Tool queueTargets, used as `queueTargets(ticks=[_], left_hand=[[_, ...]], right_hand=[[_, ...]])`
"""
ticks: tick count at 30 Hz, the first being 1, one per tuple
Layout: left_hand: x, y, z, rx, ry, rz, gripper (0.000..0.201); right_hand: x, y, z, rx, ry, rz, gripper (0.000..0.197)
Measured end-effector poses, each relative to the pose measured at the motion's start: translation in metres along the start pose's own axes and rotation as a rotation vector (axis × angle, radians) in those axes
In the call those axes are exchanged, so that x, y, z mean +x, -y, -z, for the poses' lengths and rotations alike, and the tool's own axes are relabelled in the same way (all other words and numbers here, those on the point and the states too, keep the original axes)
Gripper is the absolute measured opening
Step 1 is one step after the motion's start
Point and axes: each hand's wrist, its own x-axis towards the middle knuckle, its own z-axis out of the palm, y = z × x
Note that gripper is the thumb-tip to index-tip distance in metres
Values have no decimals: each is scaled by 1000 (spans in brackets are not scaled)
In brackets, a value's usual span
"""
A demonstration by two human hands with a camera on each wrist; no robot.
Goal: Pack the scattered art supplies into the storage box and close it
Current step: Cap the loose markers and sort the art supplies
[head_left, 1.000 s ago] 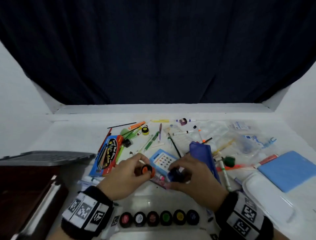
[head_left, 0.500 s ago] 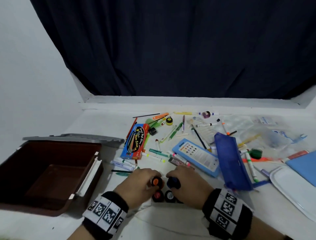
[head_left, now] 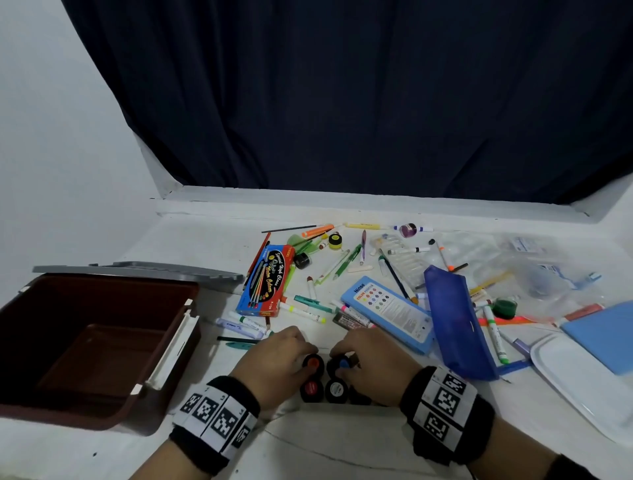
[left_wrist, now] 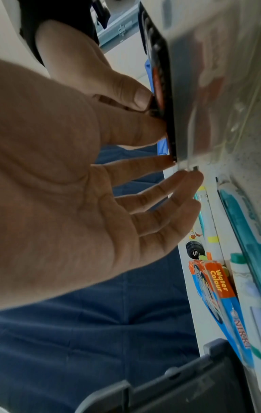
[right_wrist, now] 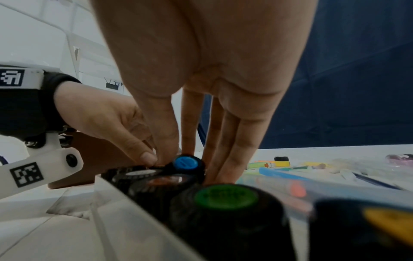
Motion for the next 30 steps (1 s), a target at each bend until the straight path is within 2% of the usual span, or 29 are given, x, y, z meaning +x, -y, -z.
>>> queueTargets(ticks=[10, 16, 23, 26, 30], left_hand=[[11, 6, 5, -22, 28, 54, 28], [13, 6, 5, 19, 35, 74, 30], [14, 3, 12, -79, -9, 60, 33], [17, -4, 23, -106, -79, -5, 28], [36, -8, 45, -228, -344, -52, 15]], right_hand=[[20, -1, -4, -66, -2, -41, 15], [21, 3, -11, -239, -43, -43, 10], [19, -5, -3, -94, -7, -60, 20], [12, -11, 14, -26, -41, -64, 21], [7, -24, 46, 52, -122, -42, 12]])
